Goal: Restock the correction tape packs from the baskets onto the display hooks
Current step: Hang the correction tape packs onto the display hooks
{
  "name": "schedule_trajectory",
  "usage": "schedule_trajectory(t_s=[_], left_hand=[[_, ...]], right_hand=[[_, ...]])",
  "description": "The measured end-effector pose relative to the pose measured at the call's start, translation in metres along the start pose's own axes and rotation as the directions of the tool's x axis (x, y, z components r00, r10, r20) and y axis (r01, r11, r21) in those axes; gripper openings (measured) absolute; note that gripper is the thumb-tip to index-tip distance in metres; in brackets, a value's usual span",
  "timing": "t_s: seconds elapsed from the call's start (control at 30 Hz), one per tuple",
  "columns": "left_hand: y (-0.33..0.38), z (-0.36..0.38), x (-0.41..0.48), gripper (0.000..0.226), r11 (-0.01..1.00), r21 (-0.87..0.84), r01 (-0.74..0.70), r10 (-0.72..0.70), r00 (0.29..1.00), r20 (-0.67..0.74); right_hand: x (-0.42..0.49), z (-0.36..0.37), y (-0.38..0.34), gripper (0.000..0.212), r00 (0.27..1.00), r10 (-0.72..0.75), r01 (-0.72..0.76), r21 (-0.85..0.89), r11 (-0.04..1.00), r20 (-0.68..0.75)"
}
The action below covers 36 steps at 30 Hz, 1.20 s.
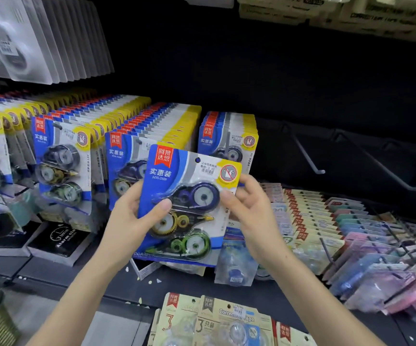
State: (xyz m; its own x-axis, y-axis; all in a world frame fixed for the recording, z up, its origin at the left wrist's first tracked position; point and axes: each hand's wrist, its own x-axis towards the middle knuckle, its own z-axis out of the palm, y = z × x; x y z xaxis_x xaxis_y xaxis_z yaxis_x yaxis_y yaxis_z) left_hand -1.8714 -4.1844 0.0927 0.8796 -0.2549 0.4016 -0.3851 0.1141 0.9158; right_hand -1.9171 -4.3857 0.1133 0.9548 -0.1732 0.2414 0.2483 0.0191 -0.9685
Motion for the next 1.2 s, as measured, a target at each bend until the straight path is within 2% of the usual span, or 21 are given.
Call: schedule_trajectory(t_s=[0.07,0.17,0.23,0.3,0.33,0.37,0.43,0.47,0.53,0.7,0.87,1.0,1.2], left_hand=[[-0.001,0.002,0.000,0.028,0.999,0.009,0.049,-0.049,0.999,0.001],[-0.002,0.009,0.000,0.027,0.995,0.031,0.096,-0.096,0.995,-0.008],[-0.003,0.018,-0.001,0.032,0.992,0.056,0.109,-0.109,0.994,0.007],[-0.005,0.022,0.001,0.026,0.986,0.142,0.092,-0.093,0.996,0.002],[-0.008,0.021,0.003,0.024,0.969,0.240,0.061,-0.053,0.998,-0.040],[-0.010,0.016,0.006,0.025,0.925,0.379,0.013,0.026,0.995,-0.095],[-0.016,0.005,0.014,0.039,0.753,0.653,-0.082,0.225,0.965,-0.138],[-0.020,0.000,0.018,0.048,0.673,0.734,-0.095,0.285,0.949,-0.138],[-0.026,-0.002,0.023,0.059,0.584,0.810,-0.050,0.296,0.942,-0.156],[-0.039,0.004,0.028,0.062,0.493,0.870,-0.012,0.274,0.951,-0.142],[-0.040,0.001,0.031,0.059,0.418,0.908,-0.038,0.309,0.945,-0.103],[-0.041,-0.001,0.032,0.058,0.404,0.914,-0.039,0.317,0.943,-0.100],[-0.042,-0.002,0.033,0.057,0.385,0.922,-0.045,0.339,0.936,-0.096]], right_hand=[[0.000,-0.005,-0.003,0.036,1.000,0.015,-0.014,0.030,0.999,-0.020],[-0.001,-0.010,-0.004,0.042,1.000,0.019,-0.019,-0.010,1.000,0.003],[-0.002,-0.012,-0.002,0.042,0.999,-0.008,0.007,-0.037,0.999,-0.049],[-0.002,-0.015,-0.003,0.040,0.992,-0.049,0.045,-0.039,0.998,-0.120],[-0.002,-0.018,-0.004,0.040,0.987,-0.063,0.057,-0.048,0.997,-0.148],[0.000,-0.021,-0.006,0.040,0.983,-0.075,0.066,-0.062,0.996,-0.168],[0.003,-0.026,-0.009,0.039,0.978,-0.093,0.077,-0.089,0.993,-0.189],[0.006,-0.028,-0.010,0.039,0.975,-0.101,0.080,-0.111,0.991,-0.197],[0.012,-0.030,-0.011,0.040,0.973,-0.108,0.075,-0.165,0.983,-0.206],[0.018,-0.032,-0.013,0.041,0.975,-0.137,0.084,-0.282,0.956,-0.176],[0.021,-0.031,-0.017,0.038,0.968,-0.164,0.103,-0.294,0.950,-0.190],[0.027,-0.032,-0.014,0.037,0.957,-0.182,0.108,-0.306,0.946,-0.227],[0.067,-0.035,0.011,0.038,0.940,-0.115,0.026,-0.268,0.963,-0.322]])
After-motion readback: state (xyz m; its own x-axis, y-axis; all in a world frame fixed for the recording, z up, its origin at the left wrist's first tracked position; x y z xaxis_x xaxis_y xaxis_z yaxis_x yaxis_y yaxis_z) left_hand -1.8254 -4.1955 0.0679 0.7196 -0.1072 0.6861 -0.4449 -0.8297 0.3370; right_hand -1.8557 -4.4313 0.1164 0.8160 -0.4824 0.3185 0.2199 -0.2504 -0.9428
